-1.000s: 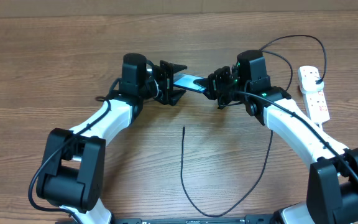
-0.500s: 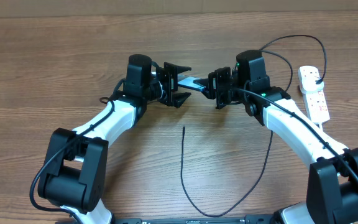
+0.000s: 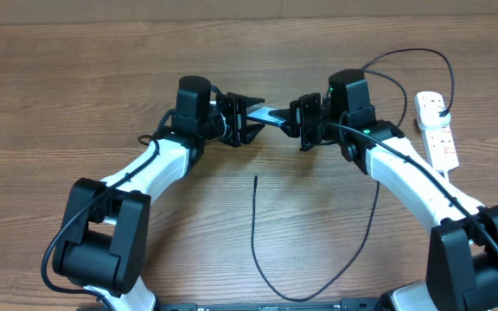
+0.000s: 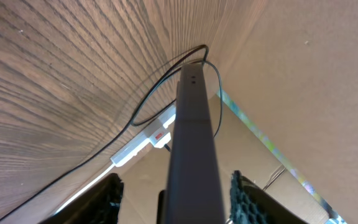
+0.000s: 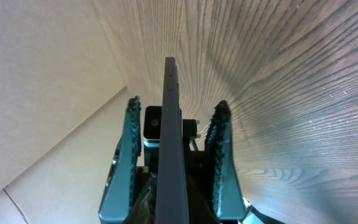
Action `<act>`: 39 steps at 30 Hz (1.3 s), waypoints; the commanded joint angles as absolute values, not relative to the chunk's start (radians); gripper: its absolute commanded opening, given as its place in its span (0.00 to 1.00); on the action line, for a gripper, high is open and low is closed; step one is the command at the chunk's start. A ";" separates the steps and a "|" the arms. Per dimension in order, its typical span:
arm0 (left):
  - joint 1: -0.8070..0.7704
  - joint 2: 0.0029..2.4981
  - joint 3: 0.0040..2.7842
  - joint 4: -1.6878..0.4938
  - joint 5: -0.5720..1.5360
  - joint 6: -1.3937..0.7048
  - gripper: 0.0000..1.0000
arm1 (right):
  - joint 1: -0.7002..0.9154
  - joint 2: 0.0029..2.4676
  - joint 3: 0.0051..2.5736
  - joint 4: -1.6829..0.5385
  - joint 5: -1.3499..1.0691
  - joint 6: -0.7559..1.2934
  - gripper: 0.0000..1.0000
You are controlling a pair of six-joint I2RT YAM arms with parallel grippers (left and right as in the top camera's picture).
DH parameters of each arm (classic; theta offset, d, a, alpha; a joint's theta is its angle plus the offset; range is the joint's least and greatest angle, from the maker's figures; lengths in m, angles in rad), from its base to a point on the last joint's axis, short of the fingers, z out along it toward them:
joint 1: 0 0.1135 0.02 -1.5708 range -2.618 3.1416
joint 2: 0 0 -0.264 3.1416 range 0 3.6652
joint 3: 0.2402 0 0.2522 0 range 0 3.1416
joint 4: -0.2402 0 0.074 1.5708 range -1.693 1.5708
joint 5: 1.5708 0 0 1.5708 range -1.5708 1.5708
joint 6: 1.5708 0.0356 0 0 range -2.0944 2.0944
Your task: Plug charger to phone and switch on socket
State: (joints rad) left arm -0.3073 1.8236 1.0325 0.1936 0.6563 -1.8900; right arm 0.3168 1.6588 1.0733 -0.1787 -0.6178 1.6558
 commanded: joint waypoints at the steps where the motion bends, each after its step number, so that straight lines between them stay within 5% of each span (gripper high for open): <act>1: -0.310 1.819 1.024 0.191 0.646 -1.893 0.54 | 0.333 1.655 1.092 -0.162 -0.633 1.642 0.04; 39: -0.310 1.819 1.024 0.191 0.647 -1.893 0.05 | 0.348 1.655 1.092 -0.162 -0.633 1.642 0.04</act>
